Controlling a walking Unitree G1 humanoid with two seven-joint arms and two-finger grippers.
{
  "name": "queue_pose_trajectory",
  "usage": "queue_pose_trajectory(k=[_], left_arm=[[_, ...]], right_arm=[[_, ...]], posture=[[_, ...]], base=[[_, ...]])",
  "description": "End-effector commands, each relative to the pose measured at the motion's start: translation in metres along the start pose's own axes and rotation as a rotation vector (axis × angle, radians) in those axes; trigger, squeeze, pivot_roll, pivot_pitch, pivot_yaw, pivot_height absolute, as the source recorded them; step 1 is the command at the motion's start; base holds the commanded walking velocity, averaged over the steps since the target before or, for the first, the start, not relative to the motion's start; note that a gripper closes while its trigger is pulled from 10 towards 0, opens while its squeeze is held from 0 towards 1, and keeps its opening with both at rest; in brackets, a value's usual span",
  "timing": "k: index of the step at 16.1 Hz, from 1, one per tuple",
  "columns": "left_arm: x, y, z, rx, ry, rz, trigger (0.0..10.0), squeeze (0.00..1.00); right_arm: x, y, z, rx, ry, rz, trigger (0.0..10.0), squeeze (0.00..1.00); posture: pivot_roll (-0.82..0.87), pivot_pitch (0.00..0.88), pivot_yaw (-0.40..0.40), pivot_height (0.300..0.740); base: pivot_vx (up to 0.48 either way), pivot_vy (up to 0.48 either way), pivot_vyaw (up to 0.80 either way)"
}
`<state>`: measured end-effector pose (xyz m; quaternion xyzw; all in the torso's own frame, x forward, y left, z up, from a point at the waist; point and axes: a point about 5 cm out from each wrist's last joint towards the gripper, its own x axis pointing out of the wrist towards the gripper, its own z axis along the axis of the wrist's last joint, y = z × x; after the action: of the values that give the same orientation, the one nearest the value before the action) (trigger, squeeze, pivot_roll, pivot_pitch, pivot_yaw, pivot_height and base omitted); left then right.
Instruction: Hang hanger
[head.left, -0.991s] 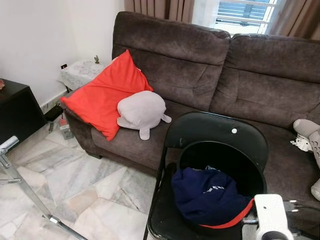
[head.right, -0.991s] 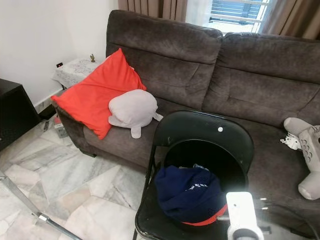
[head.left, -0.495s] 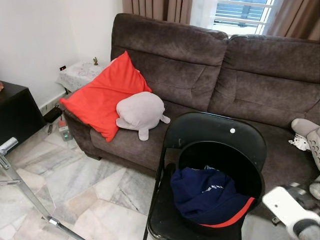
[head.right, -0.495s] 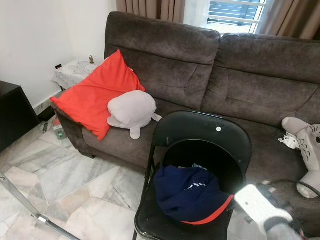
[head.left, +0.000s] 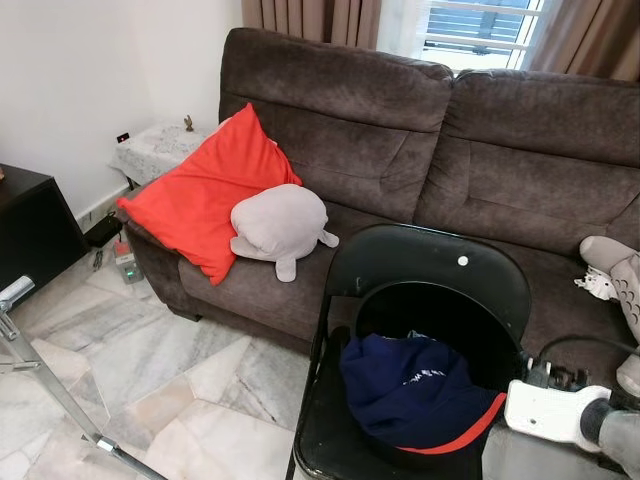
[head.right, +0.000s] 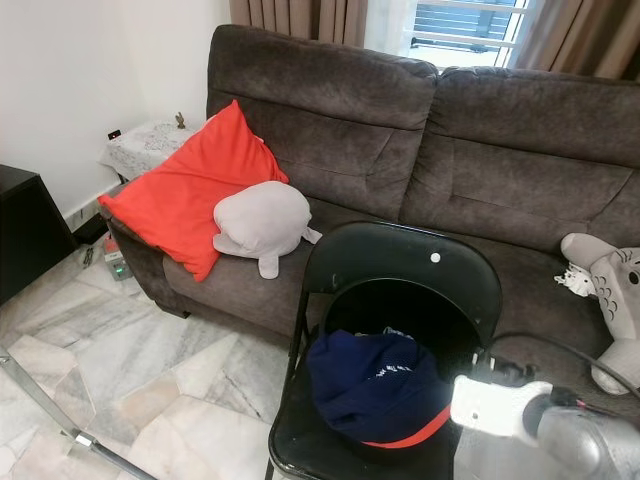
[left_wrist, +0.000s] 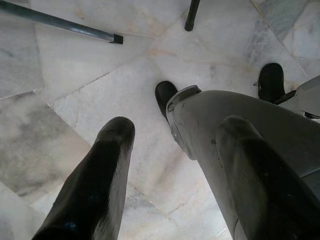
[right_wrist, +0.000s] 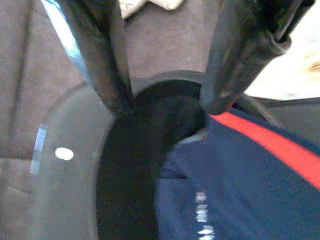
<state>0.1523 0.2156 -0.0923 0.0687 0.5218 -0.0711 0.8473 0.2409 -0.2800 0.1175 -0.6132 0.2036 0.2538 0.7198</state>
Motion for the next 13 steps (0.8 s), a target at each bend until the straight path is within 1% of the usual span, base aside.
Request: queue_pose_trajectory(k=[1, 2, 4, 5, 6, 10, 13], left_arm=[[0.0, 0.001, -0.003, 0.015, 0.019, 0.003, 10.0, 0.0], [0.0, 0.001, -0.003, 0.015, 0.02, 0.002, 10.0, 0.0], [0.0, 0.001, -0.003, 0.014, 0.02, 0.003, 10.0, 0.0], [0.0, 0.001, -0.003, 0.012, 0.019, 0.003, 10.0, 0.0], [0.0, 0.001, -0.003, 0.012, 0.019, 0.004, 10.0, 0.0], [0.0, 0.001, -0.003, 0.011, 0.02, 0.005, 10.0, 0.0], [0.0, 0.001, -0.003, 0.011, 0.019, 0.006, 10.0, 0.0]], right_arm=[[0.0, 0.004, -0.003, -0.067, -0.012, 0.076, 10.0, 0.0], [0.001, 0.005, -0.006, -0.102, -0.018, 0.11, 10.0, 0.0], [0.004, 0.004, -0.009, -0.127, -0.047, 0.166, 10.0, 0.0], [0.006, 0.005, -0.011, -0.13, -0.04, 0.184, 10.0, 0.0], [0.008, 0.007, -0.015, -0.159, -0.023, 0.194, 10.0, 0.0], [0.015, 0.004, -0.018, -0.178, -0.016, 0.166, 10.0, 0.0], [0.022, 0.001, -0.016, -0.194, -0.043, 0.143, 10.0, 0.0]], posture=[[-0.1, 0.0, -0.011, 0.74], [-0.1, 0.0, -0.011, 0.74], [-0.1, 0.0, -0.012, 0.74], [-0.1, 0.0, -0.013, 0.74], [-0.09, 0.0, -0.013, 0.74], [-0.09, 0.0, -0.011, 0.74], [-0.08, 0.0, -0.01, 0.74]], base=[[0.0, 0.0, 0.0], [0.0, 0.0, 0.0], [0.0, 0.0, 0.0], [0.0, 0.0, 0.0], [0.0, 0.0, 0.0], [0.0, 0.0, 0.0], [0.0, 0.0, 0.0]])
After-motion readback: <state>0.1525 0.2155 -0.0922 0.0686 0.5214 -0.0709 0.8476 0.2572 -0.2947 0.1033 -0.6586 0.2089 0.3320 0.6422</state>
